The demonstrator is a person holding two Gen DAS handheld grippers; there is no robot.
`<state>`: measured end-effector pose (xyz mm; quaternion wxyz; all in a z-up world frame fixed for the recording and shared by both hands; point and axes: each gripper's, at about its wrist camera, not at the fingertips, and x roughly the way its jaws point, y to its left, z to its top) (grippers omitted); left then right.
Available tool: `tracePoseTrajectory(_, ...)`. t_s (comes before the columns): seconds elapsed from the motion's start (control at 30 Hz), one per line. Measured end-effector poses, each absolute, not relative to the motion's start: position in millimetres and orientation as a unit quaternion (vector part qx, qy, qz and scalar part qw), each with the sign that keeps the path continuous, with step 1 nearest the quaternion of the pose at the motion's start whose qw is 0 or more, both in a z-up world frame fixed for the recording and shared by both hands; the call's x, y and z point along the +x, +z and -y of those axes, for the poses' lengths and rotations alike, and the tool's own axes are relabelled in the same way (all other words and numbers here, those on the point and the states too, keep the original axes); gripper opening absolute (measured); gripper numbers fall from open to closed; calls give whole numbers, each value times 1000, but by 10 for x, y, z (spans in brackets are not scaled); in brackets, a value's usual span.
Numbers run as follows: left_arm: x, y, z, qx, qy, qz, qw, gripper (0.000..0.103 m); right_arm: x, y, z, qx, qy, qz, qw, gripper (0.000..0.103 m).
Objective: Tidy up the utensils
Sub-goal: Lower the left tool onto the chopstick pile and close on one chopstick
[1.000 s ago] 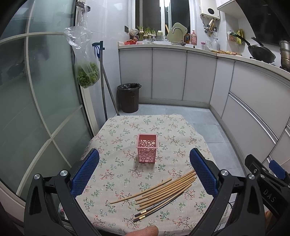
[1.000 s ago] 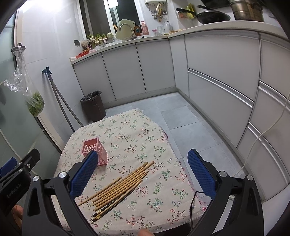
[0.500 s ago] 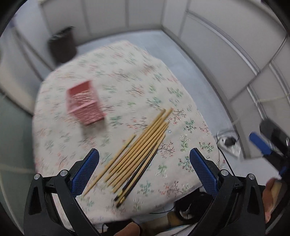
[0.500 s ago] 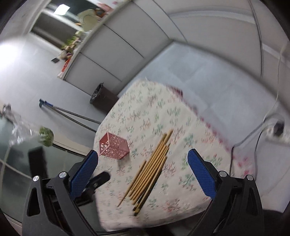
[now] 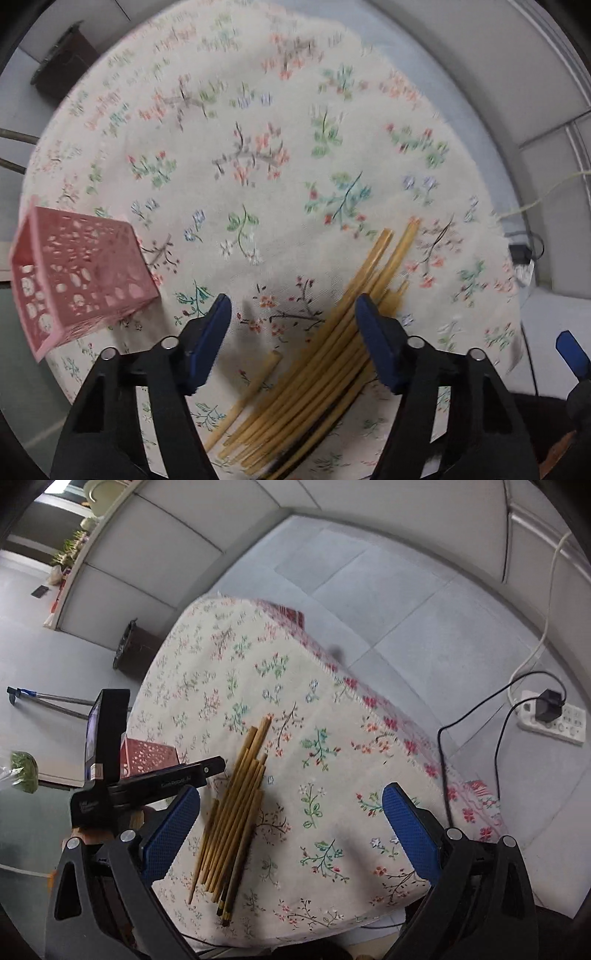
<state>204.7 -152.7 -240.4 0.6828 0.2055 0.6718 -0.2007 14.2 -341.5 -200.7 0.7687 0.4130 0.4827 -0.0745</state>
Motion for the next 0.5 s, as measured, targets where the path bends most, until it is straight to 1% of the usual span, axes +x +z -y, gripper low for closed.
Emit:
tracePoseTrajectory(0.03, 2038, -2423, 1503, 210, -209, -676, 675, 60, 165, -2035, 3405, 416, -71, -487, 765, 96)
tracePoseTrajectory(0.17, 1927, -2479, 1351, 234, -218, -681, 658, 56, 238, -2085, 3370, 413, -67, -497, 761, 96)
tracePoseTrajectory(0.23, 1852, -2522, 1246, 246, -216, -682, 654, 49, 261, -2110, 3344, 414, -62, -502, 757, 96)
tracePoseTrajectory(0.37, 1878, -2557, 1127, 242, -211, -674, 665, 40, 266, -2146, 3314, 411, -61, -509, 754, 96)
tracePoseTrajectory(0.43, 1922, -2567, 1093, 237, -208, -674, 668, 32, 260, -2145, 3324, 407, -66, -507, 757, 96)
tracePoseTrajectory(0.5, 1928, -2564, 1015, 237, -211, -674, 667, 29, 258, -2155, 3339, 408, -71, -507, 756, 96)
